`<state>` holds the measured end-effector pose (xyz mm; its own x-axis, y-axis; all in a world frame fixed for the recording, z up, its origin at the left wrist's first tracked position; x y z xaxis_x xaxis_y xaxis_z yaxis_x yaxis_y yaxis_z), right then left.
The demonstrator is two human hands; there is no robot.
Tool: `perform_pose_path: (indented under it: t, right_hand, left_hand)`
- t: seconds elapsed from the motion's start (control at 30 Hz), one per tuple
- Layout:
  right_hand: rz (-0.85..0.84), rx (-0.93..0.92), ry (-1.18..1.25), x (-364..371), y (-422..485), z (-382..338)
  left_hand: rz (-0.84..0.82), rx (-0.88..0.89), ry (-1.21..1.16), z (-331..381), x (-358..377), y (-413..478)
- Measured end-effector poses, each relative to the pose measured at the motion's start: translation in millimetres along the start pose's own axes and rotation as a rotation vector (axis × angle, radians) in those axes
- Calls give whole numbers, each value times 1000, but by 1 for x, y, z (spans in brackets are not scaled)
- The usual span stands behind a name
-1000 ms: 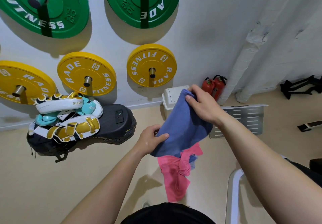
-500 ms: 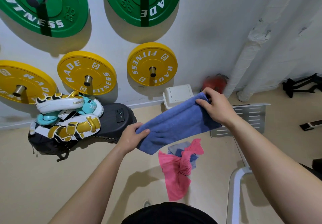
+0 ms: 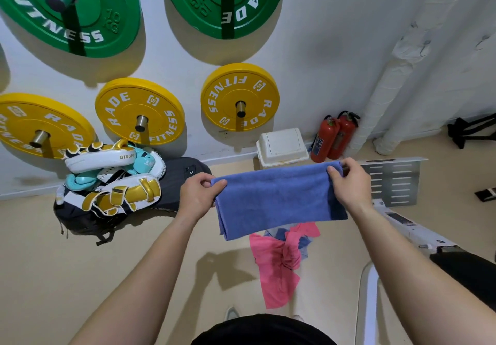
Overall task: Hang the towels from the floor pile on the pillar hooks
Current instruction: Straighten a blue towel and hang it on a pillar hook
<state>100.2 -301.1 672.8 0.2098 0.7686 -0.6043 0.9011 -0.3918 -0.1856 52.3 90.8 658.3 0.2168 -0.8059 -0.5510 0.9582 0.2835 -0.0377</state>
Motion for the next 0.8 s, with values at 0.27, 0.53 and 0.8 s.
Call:
perform_pose_path:
  t: [0.27,0.53,0.8]
  right_hand:
    - [-220,-3,44,58,-51,2]
    - [-295,-36,144,93,-84,-7]
    - [-352,-111,82,100,-93,-10]
  left_hand:
    - [-99,-38,-58,18,65,-16]
    - [-265,53,-122,38,105,-42]
    - [-304,63,-138,35,104,-44]
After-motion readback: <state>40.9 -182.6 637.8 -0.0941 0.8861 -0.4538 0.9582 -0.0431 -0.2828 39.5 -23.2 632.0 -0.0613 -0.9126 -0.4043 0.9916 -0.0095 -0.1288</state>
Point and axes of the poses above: each hand's wrist, its own y-axis towards the middle knuckle, its own x-axis out of the palm, z = x × y, the point moved 9 cm from there along y, towards the middle knuckle, and after that the axes turned 10 degrees about x, right-handed, at the moved point
